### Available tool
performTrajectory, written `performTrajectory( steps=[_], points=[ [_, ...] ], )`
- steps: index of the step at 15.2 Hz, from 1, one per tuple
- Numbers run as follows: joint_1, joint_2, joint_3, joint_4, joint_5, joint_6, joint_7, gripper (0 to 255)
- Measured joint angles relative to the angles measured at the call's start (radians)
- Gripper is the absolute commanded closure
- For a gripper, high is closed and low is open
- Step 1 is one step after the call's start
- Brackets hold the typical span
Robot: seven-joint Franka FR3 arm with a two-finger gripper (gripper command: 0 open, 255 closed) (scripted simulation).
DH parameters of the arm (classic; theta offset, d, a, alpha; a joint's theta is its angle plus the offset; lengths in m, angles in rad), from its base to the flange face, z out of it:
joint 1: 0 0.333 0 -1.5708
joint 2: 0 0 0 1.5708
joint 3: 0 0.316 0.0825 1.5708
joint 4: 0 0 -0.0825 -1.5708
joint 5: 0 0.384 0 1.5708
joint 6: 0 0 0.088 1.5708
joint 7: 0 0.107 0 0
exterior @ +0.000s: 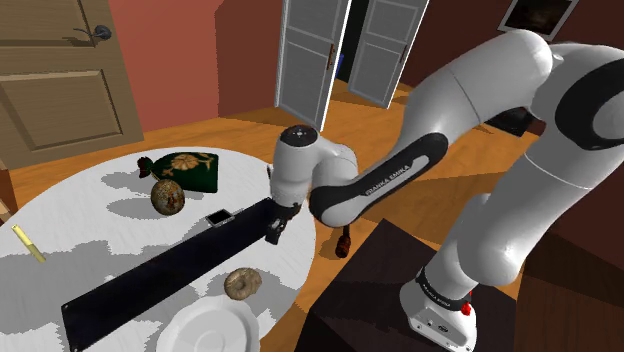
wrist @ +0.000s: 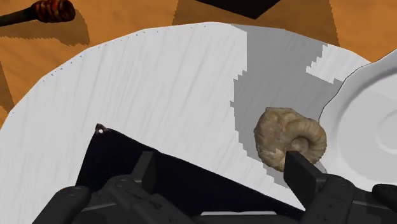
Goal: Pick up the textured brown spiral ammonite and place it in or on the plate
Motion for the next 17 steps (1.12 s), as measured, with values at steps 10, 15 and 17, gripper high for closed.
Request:
performTrajectory(
  steps=[10, 15, 17],
  points=[
    [0.112, 0.403, -0.049, 0.203, -0.403, 0.110, 0.303, 0],
    [0.145, 0.482, -0.092, 0.231, -0.479, 0.150, 0.362, 0],
    [0.154, 0.517, -0.112, 0.250, -0.505, 0.165, 0.377, 0]
  ],
)
